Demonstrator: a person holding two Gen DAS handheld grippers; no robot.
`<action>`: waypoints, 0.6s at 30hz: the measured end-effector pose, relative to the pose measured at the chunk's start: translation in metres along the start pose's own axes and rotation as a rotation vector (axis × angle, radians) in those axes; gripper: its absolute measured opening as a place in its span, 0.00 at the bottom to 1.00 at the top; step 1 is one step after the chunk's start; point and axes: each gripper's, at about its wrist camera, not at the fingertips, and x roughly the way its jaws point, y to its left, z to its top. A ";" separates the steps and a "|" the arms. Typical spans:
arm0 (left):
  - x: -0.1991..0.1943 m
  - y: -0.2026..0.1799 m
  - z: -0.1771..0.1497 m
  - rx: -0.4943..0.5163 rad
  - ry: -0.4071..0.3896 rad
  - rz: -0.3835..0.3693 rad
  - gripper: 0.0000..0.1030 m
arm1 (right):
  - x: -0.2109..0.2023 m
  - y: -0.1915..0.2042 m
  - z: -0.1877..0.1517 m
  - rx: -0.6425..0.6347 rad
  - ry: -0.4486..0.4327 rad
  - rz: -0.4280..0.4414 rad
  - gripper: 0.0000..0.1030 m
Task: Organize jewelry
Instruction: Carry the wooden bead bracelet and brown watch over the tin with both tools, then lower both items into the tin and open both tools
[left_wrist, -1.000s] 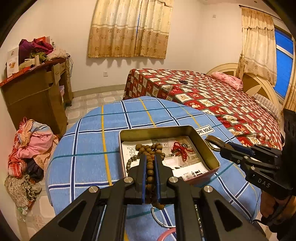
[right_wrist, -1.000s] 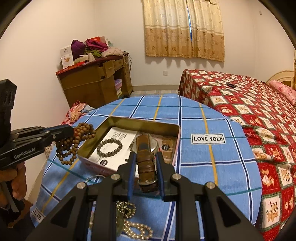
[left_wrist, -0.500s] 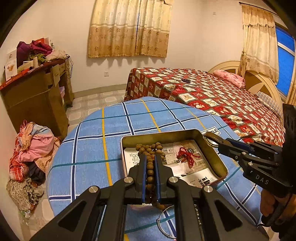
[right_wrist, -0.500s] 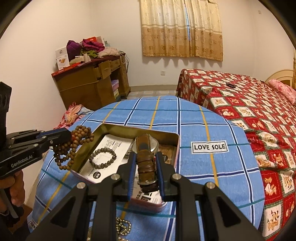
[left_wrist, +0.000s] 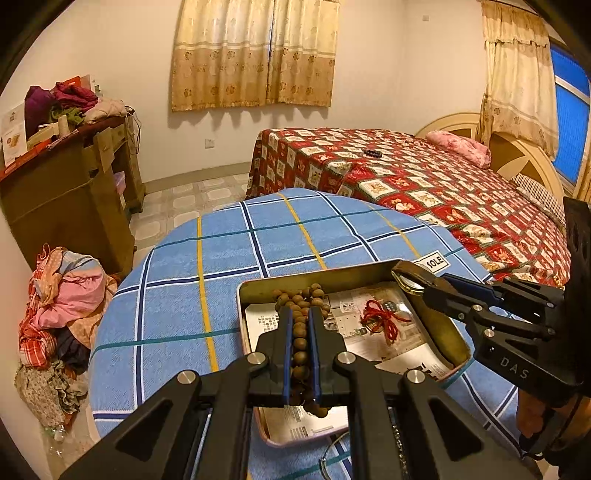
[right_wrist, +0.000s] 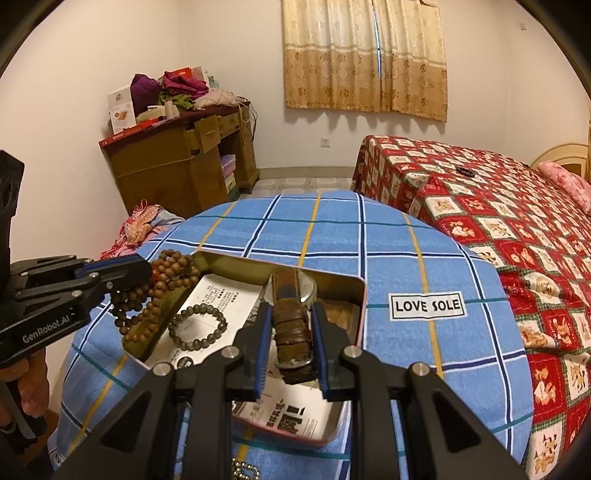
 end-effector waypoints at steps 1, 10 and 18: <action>0.002 0.000 0.001 0.002 0.004 0.000 0.07 | 0.003 0.000 0.001 0.001 0.003 -0.003 0.23; 0.017 -0.001 0.003 0.015 0.032 0.007 0.07 | 0.023 -0.004 0.001 0.003 0.035 -0.020 0.23; 0.028 0.000 0.003 0.024 0.058 0.010 0.07 | 0.034 -0.006 -0.001 0.002 0.058 -0.024 0.23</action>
